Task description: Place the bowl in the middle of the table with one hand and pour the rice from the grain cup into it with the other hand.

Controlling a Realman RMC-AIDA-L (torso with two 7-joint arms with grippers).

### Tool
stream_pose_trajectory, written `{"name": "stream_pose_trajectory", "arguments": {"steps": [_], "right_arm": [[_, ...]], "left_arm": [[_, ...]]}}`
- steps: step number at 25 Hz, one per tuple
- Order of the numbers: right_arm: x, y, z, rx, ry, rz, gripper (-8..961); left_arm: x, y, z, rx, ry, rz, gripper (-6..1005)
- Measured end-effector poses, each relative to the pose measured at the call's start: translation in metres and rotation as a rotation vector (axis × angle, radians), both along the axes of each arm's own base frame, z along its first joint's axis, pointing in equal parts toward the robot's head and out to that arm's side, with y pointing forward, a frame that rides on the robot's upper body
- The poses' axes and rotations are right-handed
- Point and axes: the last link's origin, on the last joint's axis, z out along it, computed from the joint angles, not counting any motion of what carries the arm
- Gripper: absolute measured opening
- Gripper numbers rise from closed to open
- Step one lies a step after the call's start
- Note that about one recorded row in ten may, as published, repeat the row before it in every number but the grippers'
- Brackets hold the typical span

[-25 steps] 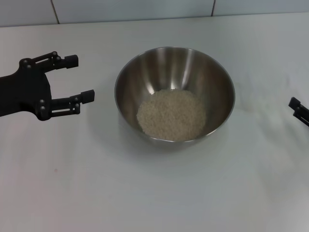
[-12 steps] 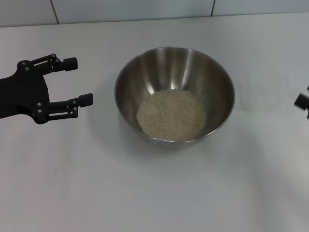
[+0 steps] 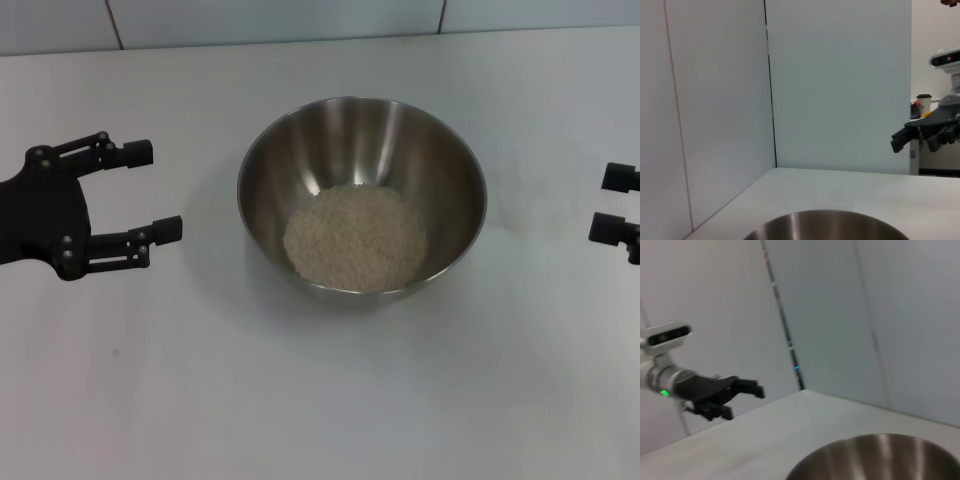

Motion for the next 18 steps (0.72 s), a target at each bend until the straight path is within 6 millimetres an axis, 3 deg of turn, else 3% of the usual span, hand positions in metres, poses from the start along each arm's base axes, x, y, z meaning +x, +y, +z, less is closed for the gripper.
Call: {"name": "stream_pose_trajectory", "arguments": {"steps": [5,7,18], "right_arm": [[-0.010,0.004,0.006,-0.087,-0.016,0.030,708],[-0.013,0.007,0.006,-0.136,-0.053,0.013,708],[-0.015,0.002,0.018,-0.147,-0.088,0.024,708]], "left_arm": [[-0.003,-0.005,0.001,-0.009,-0.002,0.004,833],[-0.008,-0.017,0.001,-0.043,-0.016,-0.001,833],[-0.006,-0.020,0.006,-0.077,-0.015,-0.009,833]]}}
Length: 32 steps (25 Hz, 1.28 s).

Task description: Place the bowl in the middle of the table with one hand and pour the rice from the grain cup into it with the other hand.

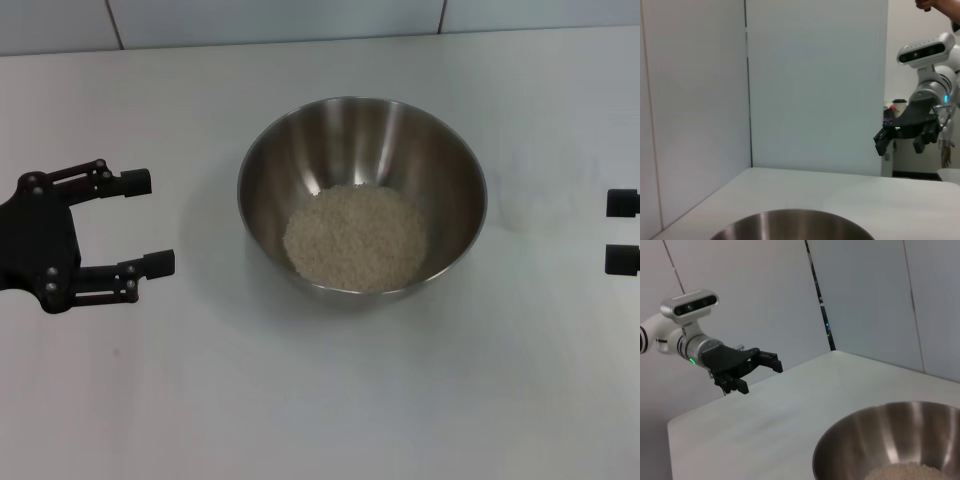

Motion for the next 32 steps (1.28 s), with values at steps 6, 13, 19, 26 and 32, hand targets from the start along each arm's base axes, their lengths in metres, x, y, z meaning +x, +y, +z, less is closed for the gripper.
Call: {"name": "stream_pose_trajectory", "arguments": {"steps": [6,13,19,26,32], "right_arm": [[0.006,-0.005,0.002,0.004,-0.008,-0.027,708],[0.010,0.001,-0.007,0.054,-0.019,-0.068,708],[-0.002,0.020,-0.019,0.097,-0.034,-0.033,708],[-0.025,0.041,-0.035,0.062,-0.073,0.056,708],[-0.033,0.049,-0.044,0.033,-0.093,0.087,708]], "left_arm": [[0.000,-0.001,-0.003,-0.031,0.021,-0.008,833],[0.000,-0.005,-0.009,-0.033,0.014,-0.008,833],[0.000,-0.006,-0.012,-0.036,0.009,-0.004,833],[0.000,-0.006,-0.012,-0.034,0.011,-0.003,833],[0.000,-0.006,-0.012,-0.032,0.012,-0.001,833]]}}
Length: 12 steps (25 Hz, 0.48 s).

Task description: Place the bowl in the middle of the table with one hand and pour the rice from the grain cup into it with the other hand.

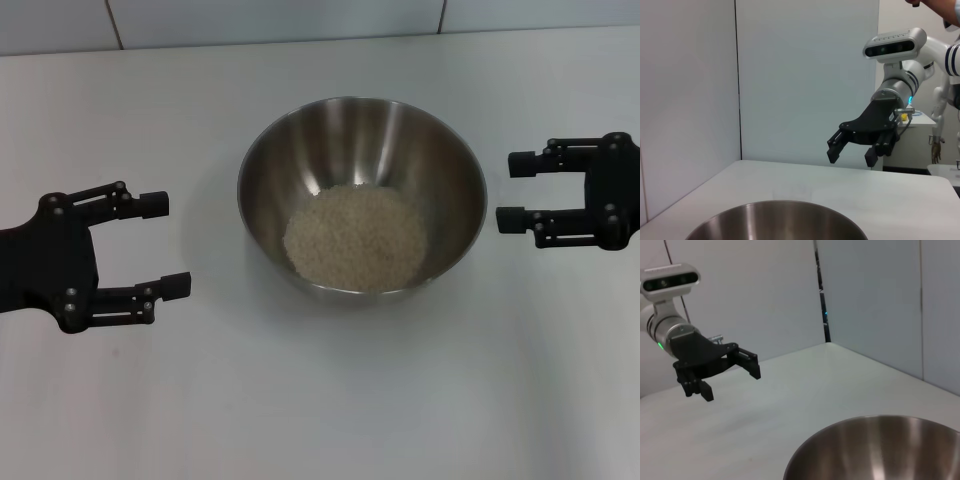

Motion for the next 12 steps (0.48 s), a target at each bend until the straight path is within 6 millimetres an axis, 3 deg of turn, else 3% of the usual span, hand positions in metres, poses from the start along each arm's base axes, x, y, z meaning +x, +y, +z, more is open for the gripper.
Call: {"name": "stream_pose_trajectory", "arguments": {"steps": [12], "right_arm": [[-0.0044,0.0027,-0.0073,-0.021,-0.011,0.017,708]], "left_arm": [[0.0013,0.0006,-0.0010,-0.001,-0.002,-0.003,833]]}}
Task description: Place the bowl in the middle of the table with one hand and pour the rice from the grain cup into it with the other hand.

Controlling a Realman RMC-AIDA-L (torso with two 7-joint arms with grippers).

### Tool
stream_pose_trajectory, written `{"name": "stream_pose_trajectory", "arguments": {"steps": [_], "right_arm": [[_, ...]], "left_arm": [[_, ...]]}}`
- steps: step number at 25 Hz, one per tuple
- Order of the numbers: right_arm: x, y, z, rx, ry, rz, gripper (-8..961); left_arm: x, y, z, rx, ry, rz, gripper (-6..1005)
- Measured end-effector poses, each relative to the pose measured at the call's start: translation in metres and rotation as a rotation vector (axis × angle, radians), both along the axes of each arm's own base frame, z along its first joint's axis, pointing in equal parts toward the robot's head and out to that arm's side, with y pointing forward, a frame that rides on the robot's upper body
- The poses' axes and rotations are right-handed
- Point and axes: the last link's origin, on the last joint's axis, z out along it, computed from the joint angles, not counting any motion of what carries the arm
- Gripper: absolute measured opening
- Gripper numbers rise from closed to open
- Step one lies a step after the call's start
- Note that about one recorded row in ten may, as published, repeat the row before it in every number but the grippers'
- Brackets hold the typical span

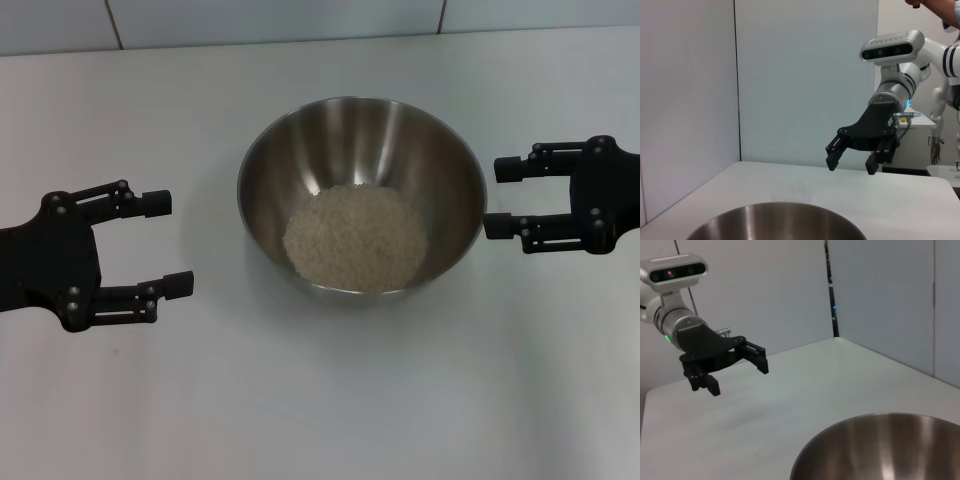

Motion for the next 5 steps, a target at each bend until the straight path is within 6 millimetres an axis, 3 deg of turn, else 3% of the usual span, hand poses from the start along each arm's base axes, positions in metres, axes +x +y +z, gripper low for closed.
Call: {"name": "stream_pose_trajectory", "arguments": {"steps": [5], "right_arm": [[-0.0041,0.0022,-0.0031,-0.014,0.002,0.014,708]], "left_arm": [[0.0004,0.0006,0.0000,0.001,0.000,-0.001,833]]}}
